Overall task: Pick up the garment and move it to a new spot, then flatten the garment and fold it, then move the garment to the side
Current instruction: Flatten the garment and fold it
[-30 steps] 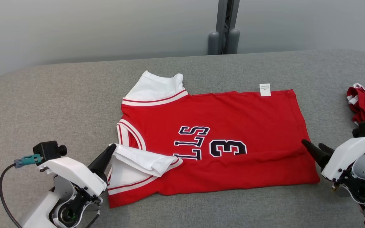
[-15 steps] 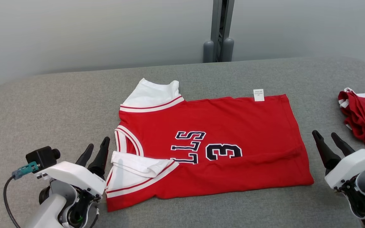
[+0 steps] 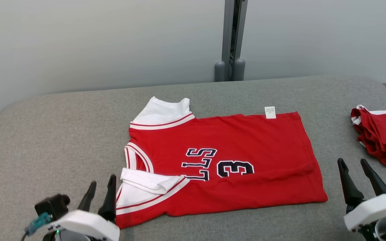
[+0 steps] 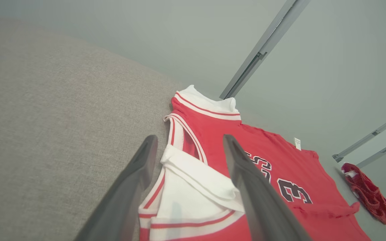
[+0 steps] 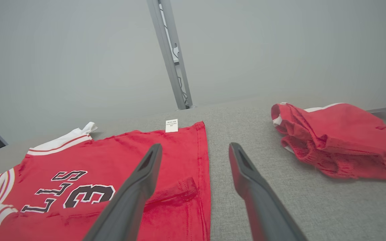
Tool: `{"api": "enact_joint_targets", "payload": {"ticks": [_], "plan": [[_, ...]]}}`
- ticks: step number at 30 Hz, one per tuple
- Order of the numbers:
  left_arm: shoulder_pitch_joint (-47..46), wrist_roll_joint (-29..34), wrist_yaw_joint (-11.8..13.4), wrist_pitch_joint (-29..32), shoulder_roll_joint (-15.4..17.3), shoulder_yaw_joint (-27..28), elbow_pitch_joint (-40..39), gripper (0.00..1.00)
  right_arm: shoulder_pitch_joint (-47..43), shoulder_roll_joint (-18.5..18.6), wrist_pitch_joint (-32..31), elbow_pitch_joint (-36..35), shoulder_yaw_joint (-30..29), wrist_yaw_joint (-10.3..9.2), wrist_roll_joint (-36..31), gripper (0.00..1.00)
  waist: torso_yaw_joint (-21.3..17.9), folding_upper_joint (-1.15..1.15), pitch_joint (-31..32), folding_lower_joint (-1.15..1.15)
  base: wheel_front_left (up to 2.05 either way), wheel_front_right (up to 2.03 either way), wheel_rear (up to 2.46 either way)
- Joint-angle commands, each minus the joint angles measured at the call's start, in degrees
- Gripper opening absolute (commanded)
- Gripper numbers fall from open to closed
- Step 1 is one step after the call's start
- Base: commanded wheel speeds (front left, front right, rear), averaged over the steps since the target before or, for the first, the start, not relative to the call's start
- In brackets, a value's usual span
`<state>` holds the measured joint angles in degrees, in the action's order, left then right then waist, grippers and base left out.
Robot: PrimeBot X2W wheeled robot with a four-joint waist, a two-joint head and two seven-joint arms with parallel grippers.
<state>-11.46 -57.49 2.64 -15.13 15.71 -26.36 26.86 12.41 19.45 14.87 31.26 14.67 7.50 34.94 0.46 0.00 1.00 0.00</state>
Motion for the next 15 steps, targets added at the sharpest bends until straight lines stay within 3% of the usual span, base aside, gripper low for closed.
{"api": "enact_joint_targets", "payload": {"ticks": [1, 5, 10, 15], "plan": [[1.93, 2.49, 0.17, -0.03, -0.6, 1.34, -0.16, 1.0, -2.57, -1.45, 0.31, -1.87, -2.88, -0.02, -1.72, 1.0, 0.05, 0.0, 0.38, 0.0, 0.0, 0.0, 0.0], [5.52, 8.1, 0.03, -0.04, -2.95, 2.48, 1.21, 1.0, -6.78, -5.2, 0.33, -6.16, -8.46, -0.02, -5.9, 1.0, 0.15, 0.0, 0.82, 0.0, 0.0, 0.0, 0.0], [6.36, 12.64, -0.13, -0.05, -4.85, 2.6, 4.85, 1.0, -9.58, -7.7, 0.33, -8.54, -10.63, -0.02, -8.99, 1.0, -0.13, 0.0, 0.79, 0.0, 0.0, 0.0, 0.0], [4.8, 12.47, -0.43, -0.05, -6.97, 3.65, 10.8, 1.0, -9.79, -8.89, 0.3, -10.34, -11.7, -0.02, -10.41, 1.0, -1.24, 0.0, 0.51, 0.0, 0.0, 0.0, 0.0]]}}
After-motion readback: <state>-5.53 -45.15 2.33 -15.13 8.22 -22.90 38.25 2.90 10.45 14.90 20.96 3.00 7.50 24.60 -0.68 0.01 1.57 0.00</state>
